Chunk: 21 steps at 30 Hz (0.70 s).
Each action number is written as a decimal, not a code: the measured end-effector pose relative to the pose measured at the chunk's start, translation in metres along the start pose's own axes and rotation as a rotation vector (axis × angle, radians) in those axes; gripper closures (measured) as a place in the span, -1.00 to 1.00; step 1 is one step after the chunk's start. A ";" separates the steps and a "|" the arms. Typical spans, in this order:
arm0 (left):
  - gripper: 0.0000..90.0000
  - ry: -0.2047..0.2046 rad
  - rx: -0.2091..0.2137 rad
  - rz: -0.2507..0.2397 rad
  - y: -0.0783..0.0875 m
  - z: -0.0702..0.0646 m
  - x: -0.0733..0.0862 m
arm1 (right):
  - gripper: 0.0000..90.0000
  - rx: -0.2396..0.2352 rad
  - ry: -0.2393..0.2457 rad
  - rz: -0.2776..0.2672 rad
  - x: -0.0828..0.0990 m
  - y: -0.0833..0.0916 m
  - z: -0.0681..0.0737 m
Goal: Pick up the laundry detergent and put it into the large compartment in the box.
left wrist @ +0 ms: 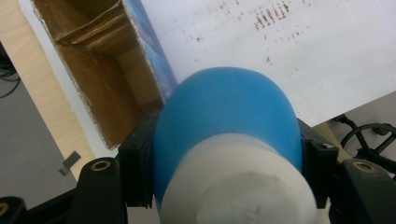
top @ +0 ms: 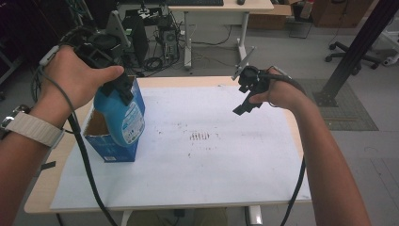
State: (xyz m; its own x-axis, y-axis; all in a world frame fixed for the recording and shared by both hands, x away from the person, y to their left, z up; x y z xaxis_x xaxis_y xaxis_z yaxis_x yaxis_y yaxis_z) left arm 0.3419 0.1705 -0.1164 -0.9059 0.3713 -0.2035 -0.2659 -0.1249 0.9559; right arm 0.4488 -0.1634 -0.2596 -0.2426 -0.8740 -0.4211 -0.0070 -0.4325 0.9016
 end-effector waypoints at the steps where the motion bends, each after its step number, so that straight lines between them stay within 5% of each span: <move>1: -0.17 0.003 -0.001 0.001 0.000 0.001 0.000 | -0.81 0.000 -0.003 0.000 0.000 0.000 0.000; 21: -0.17 0.075 -0.017 0.009 0.002 0.021 -0.012 | -0.81 -0.001 -0.010 -0.001 0.002 -0.001 -0.004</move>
State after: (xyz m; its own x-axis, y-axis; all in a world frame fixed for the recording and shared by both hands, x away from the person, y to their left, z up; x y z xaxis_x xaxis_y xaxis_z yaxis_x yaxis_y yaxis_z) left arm 0.3589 0.1850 -0.1073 -0.9302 0.3002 -0.2112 -0.2631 -0.1440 0.9540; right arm 0.4522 -0.1662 -0.2617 -0.2526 -0.8711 -0.4212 -0.0060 -0.4339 0.9010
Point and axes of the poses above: each handheld gripper's, and its own axes: y roughly backward along the jaws, x roughly out of its underside, z roughly to its left, the point moved 2 cm from there along -y, roughly forward along the jaws, and after that the axes turned 11 degrees about -x, right-handed, at the moved point
